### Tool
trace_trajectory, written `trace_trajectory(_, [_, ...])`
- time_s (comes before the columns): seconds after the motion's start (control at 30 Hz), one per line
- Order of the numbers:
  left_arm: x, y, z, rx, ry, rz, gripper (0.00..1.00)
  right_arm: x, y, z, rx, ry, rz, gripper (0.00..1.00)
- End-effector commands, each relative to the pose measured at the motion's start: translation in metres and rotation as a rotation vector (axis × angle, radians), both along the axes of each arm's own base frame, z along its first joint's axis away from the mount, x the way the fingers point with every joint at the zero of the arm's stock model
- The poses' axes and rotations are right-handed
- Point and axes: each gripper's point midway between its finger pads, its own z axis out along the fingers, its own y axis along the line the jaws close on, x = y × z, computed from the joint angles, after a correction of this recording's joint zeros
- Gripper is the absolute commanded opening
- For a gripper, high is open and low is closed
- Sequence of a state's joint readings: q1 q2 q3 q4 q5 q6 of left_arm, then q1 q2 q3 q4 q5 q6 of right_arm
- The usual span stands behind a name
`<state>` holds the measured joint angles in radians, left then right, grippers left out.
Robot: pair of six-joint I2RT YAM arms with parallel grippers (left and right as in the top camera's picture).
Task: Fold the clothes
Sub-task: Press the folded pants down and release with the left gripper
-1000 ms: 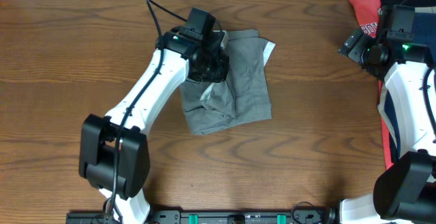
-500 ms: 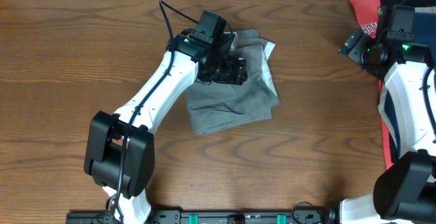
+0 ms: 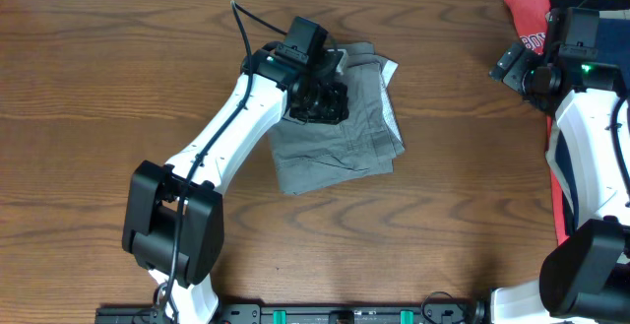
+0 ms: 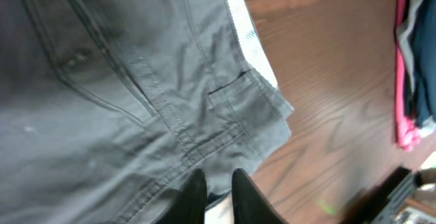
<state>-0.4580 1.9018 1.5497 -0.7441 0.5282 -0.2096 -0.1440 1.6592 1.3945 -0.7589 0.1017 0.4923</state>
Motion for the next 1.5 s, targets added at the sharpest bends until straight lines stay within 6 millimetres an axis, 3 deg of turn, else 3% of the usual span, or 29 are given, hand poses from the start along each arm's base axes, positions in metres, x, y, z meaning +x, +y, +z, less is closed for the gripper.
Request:
trace_trajectory(0.0, [-0.011, -0.011, -0.012, 0.007, 0.03, -0.038, 0.08, 0.002, 0.0, 0.011, -0.009, -0.026, 0.006, 0.99])
trace_trajectory(0.17, [-0.019, -0.022, -0.041, 0.033, 0.109, -0.032, 0.06, 0.002, 0.0, 0.011, -0.009, -0.026, 0.006, 0.99])
trace_trajectory(0.43, [-0.039, -0.059, -0.078, -0.01, 0.196, -0.103, 0.06, 0.002, 0.0, 0.011, -0.009, -0.026, 0.006, 0.99])
trace_trajectory(0.73, [-0.059, -0.081, -0.084, 0.006, 0.188, -0.167, 0.06, 0.002, 0.0, 0.011, -0.009, -0.026, 0.006, 0.99])
trace_trajectory(0.97, [-0.063, -0.084, -0.095, 0.057, 0.176, -0.161, 0.06, 0.002, 0.0, 0.011, -0.009, -0.026, 0.006, 0.99])
trace_trajectory(1.27, [-0.067, -0.082, -0.129, 0.09, 0.228, -0.156, 0.06, 0.002, 0.0, 0.011, -0.009, -0.026, 0.006, 0.99])
trace_trajectory(1.33, [-0.067, -0.082, -0.129, 0.092, 0.231, -0.156, 0.06, 0.002, 0.0, 0.011, -0.009, -0.026, 0.006, 0.99])
trace_trajectory(1.47, [-0.07, -0.09, -0.11, 0.031, 0.23, -0.174, 0.06, 0.002, 0.0, 0.011, -0.009, -0.026, 0.006, 0.99])
